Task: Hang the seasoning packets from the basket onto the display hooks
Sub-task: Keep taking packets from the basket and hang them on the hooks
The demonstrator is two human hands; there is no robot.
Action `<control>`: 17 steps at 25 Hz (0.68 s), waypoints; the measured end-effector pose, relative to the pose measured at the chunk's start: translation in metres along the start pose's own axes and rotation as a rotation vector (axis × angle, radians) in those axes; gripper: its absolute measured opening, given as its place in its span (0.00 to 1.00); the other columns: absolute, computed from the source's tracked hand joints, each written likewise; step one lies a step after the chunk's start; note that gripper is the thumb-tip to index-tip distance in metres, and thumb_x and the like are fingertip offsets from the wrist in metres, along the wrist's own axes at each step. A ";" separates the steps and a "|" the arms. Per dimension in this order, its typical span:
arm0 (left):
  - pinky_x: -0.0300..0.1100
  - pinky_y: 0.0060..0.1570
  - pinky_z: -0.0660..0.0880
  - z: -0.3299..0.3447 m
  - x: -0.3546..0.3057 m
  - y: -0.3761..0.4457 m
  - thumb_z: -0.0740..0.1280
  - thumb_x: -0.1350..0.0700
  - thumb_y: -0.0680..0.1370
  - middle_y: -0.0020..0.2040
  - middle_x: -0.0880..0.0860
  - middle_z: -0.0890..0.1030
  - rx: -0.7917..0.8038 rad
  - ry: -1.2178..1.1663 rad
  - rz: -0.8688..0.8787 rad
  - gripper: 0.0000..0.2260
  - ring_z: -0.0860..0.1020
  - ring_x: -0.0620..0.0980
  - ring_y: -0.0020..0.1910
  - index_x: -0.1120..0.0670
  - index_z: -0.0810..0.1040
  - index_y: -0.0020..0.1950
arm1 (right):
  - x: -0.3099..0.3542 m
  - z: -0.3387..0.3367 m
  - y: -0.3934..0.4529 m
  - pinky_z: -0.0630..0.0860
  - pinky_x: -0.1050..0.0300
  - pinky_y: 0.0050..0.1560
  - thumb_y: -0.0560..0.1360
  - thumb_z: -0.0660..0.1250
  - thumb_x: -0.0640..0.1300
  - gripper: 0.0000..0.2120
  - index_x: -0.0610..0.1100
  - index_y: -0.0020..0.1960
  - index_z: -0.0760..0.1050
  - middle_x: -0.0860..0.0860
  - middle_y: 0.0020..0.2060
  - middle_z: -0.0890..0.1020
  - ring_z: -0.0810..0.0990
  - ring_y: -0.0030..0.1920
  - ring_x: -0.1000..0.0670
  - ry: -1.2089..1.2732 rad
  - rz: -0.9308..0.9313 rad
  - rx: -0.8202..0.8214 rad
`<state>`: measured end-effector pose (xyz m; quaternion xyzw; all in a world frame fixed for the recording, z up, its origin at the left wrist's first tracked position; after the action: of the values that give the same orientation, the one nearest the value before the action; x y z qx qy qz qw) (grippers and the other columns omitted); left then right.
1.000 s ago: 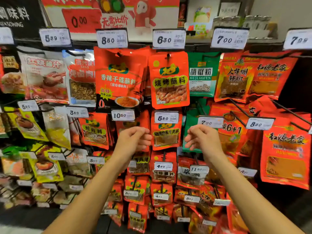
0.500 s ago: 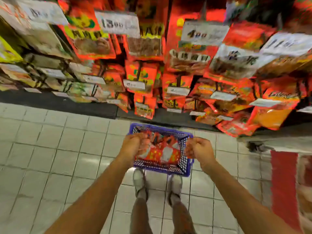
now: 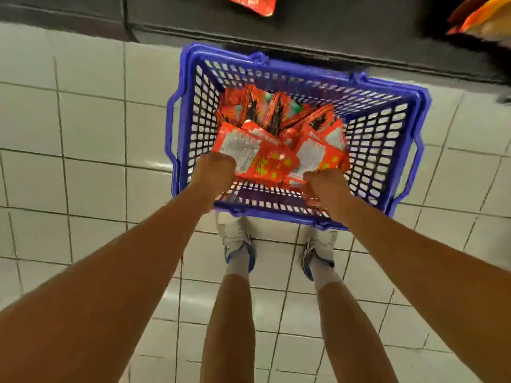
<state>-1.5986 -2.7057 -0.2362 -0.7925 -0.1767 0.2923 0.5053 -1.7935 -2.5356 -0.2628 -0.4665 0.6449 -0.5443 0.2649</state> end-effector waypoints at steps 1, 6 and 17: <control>0.48 0.49 0.79 -0.001 -0.001 0.024 0.66 0.60 0.79 0.51 0.56 0.83 -0.056 0.157 0.077 0.12 0.81 0.56 0.48 0.58 0.80 0.62 | -0.003 0.016 0.019 0.74 0.63 0.24 0.80 0.67 0.40 0.08 0.43 0.41 0.73 0.47 0.28 0.78 0.76 0.24 0.52 0.031 0.022 0.005; 0.41 0.42 0.69 0.002 0.006 0.115 0.68 0.61 0.76 0.51 0.54 0.84 -0.278 0.442 0.232 0.13 0.81 0.57 0.50 0.55 0.80 0.59 | -0.007 0.076 0.081 0.76 0.61 0.27 0.79 0.67 0.44 0.09 0.43 0.42 0.78 0.46 0.29 0.79 0.78 0.30 0.48 0.185 0.026 0.069; 0.46 0.48 0.79 0.063 0.007 0.014 0.70 0.45 0.74 0.47 0.52 0.84 0.396 0.469 0.717 0.13 0.81 0.50 0.48 0.54 0.85 0.44 | -0.020 0.070 0.055 0.84 0.41 0.43 0.76 0.60 0.32 0.17 0.34 0.64 0.74 0.36 0.53 0.84 0.86 0.45 0.38 0.255 0.317 0.146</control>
<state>-1.6336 -2.6637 -0.2708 -0.7366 0.2861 0.2895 0.5402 -1.7425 -2.5509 -0.3374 -0.2659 0.6974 -0.5957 0.2967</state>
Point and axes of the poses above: each hand's wrist, its own y-axis towards the middle knuckle, its own z-axis out of the palm, x = y × z, the point moved 7 cm from there along y, towards the middle knuckle
